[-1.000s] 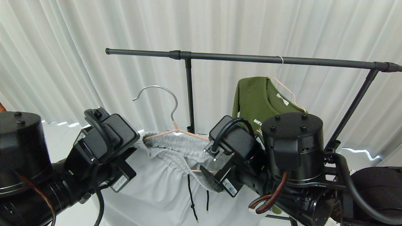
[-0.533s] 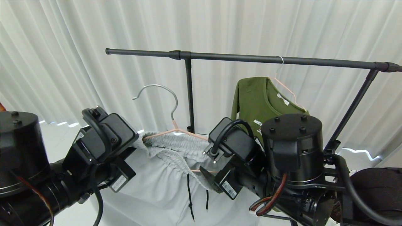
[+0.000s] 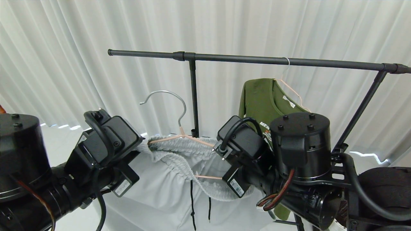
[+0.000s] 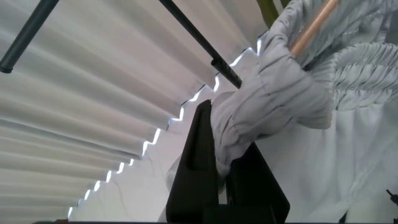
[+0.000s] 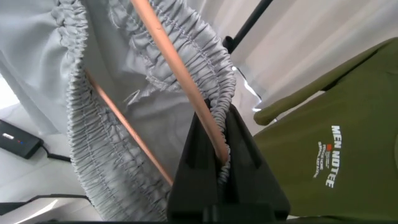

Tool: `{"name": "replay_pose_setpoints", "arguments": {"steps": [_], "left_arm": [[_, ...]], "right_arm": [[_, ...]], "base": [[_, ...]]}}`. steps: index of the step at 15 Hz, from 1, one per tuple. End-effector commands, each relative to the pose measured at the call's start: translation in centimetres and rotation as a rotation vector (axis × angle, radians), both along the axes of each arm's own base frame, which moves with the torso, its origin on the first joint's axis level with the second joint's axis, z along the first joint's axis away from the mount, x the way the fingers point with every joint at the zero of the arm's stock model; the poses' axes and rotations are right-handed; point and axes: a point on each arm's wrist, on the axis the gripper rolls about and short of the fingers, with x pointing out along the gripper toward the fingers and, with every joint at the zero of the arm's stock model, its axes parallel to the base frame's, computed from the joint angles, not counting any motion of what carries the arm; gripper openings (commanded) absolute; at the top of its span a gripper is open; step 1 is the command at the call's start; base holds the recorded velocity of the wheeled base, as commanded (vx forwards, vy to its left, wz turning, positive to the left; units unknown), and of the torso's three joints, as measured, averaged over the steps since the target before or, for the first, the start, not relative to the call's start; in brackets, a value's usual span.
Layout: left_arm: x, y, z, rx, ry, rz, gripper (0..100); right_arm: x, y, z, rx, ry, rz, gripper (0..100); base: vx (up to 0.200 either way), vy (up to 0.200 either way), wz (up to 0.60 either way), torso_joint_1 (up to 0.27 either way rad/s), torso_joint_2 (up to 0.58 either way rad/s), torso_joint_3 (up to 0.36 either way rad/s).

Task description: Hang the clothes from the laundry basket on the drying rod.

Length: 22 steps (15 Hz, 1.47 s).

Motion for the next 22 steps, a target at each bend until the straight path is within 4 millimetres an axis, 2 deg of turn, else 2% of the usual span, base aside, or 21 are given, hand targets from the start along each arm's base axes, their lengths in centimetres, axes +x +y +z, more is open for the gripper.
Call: {"name": "replay_pose_setpoints", "arguments": {"steps": [1,3,4,10,14,16,20,22], "left_arm": [[0.0,0.0,-0.1,0.001,0.002,0.000,0],[-0.1,0.0,-0.4,0.010,0.010,-0.001,0],[-0.2,0.1,-0.5,0.011,0.013,-0.001,100],[-1.0,0.8,-0.9,0.005,0.018,0.004,100],[-1.6,1.4,-1.4,0.006,0.019,0.018,100],[-2.1,2.4,-2.1,0.002,0.014,0.049,100],[-3.0,4.2,-2.4,-0.020,-0.015,0.120,100],[-3.8,5.7,-3.2,-0.081,0.003,0.214,100]], "right_arm": [[0.1,-0.1,0.1,0.001,-0.005,-0.006,0],[0.1,-0.2,0.3,-0.009,-0.021,-0.001,0],[0.1,-0.2,0.4,-0.021,-0.036,0.005,0],[-0.3,-1.0,2.7,-0.030,-0.220,0.070,0],[-0.1,-1.7,3.5,-0.032,-0.253,0.049,0],[0.2,-2.6,4.1,-0.022,-0.266,0.023,0],[1.2,-4.1,4.6,-0.015,-0.274,-0.032,0],[1.2,-5.1,5.1,-0.006,-0.282,-0.052,0]], "base": [[0.000,0.000,0.00,0.000,0.00,0.000],[0.000,0.000,0.00,0.000,0.00,0.000],[0.000,0.000,0.00,0.000,0.00,0.000],[0.000,0.000,0.00,0.000,0.00,0.000],[0.000,0.000,0.00,0.000,0.00,0.000],[0.000,0.000,0.00,0.000,0.00,0.000],[0.000,0.000,0.00,0.000,0.00,0.000],[0.000,0.000,0.00,0.000,0.00,0.000]]}}
